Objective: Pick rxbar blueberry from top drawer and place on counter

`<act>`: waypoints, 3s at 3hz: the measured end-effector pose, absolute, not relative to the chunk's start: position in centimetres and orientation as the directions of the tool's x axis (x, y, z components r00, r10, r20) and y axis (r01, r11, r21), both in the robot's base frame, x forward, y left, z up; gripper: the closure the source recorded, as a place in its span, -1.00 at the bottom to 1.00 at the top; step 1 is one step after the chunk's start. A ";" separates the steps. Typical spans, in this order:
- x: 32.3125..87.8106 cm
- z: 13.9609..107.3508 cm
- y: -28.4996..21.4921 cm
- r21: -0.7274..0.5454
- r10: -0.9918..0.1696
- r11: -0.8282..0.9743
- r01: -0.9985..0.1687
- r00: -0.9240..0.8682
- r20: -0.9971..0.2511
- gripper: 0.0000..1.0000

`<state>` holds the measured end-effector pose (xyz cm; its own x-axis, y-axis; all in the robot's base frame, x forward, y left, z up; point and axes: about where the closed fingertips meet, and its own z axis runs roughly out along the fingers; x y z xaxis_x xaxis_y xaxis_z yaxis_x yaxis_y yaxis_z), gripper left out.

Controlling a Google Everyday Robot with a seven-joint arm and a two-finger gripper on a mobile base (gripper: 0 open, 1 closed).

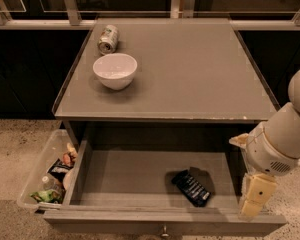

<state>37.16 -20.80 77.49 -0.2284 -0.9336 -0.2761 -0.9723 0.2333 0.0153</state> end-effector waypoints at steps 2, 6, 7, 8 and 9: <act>37.8 76.1 -20.3 -0.014 -0.930 0.242 -0.970 -0.228 -0.288 -1.00; 42.7 67.5 -11.4 -0.033 -0.919 0.145 -0.989 -0.122 -0.375 -1.00; 42.6 64.8 -12.1 0.011 -0.925 0.164 -0.986 -0.157 -0.347 -1.00; 45.7 66.6 -12.7 -0.010 -0.925 0.191 -0.981 -0.177 -0.335 -1.00; 45.6 66.5 -12.7 -0.009 -0.926 0.190 -0.982 -0.177 -0.335 -1.00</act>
Offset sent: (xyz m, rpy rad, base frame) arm 0.0208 0.0148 -0.0428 0.0187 -0.0916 -0.0293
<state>45.57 -12.73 66.54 -0.1766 -0.9257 -0.3345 -0.9817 0.1904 -0.0086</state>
